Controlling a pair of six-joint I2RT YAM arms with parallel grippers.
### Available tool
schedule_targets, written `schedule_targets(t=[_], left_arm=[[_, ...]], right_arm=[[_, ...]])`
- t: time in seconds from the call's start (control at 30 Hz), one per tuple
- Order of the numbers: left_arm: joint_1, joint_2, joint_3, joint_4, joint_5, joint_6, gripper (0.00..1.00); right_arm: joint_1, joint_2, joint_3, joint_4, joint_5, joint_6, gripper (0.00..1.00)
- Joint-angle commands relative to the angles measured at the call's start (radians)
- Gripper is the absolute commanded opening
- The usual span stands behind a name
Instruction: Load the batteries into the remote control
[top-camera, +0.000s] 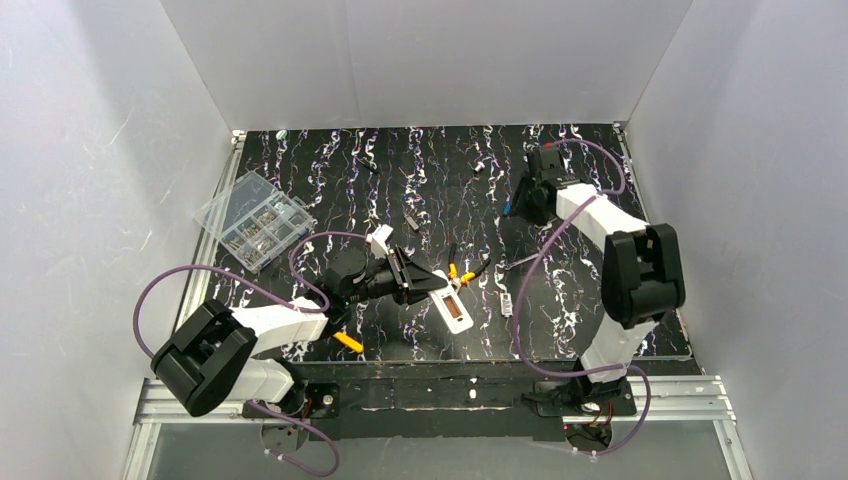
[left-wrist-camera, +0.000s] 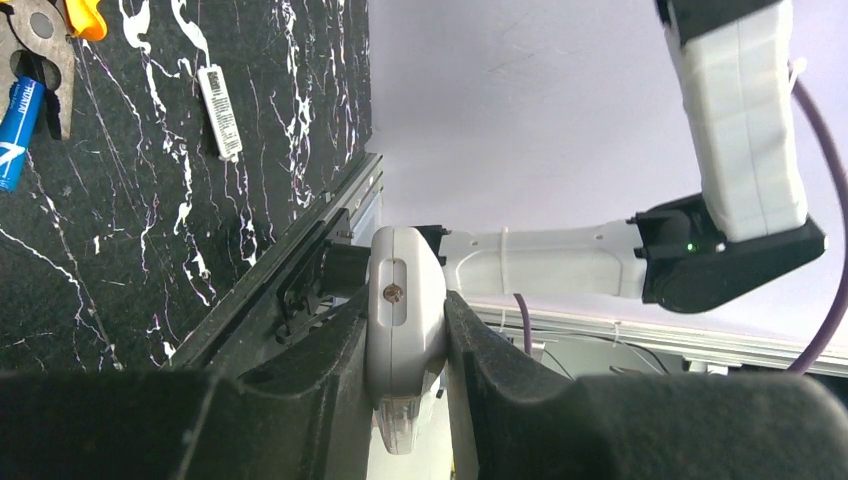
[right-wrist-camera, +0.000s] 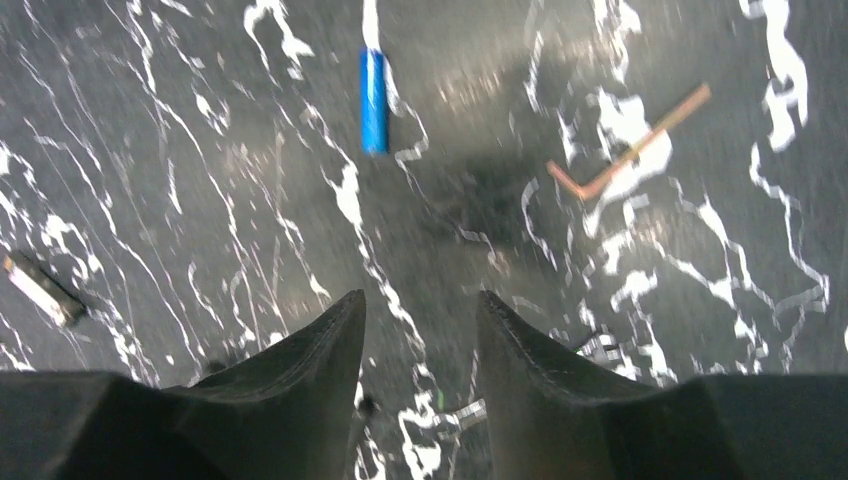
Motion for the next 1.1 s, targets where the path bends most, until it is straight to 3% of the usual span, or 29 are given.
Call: schedule_targets(t=[0.0,0.17,0.63,0.9,1.07], left_arm=[[-0.004,-0.053,0.042,0.020,0.044,0.021,0.00],[-0.004,-0.051,0.039,0.032,0.041,0.016,0.00],[-0.003,-0.064,0.029,0.031,0.041,0.018,0.00],[-0.004,-0.066,0.020,0.035,0.028,0.023,0.00],[-0.004,-0.063,0.019,0.039,0.027,0.021,0.00]], right_arm=[[0.000,0.093,0.172,0.013,-0.004,-0.025,0.55],[0.000,0.180,0.244,0.013,-0.007,-0.012,0.57],[0.000,0.383,0.392,-0.051,0.022,-0.017,0.52],[0.005,0.440,0.448,-0.098,0.024,-0.060,0.37],[0.025,0.472,0.483,-0.156,0.052,-0.099,0.35]])
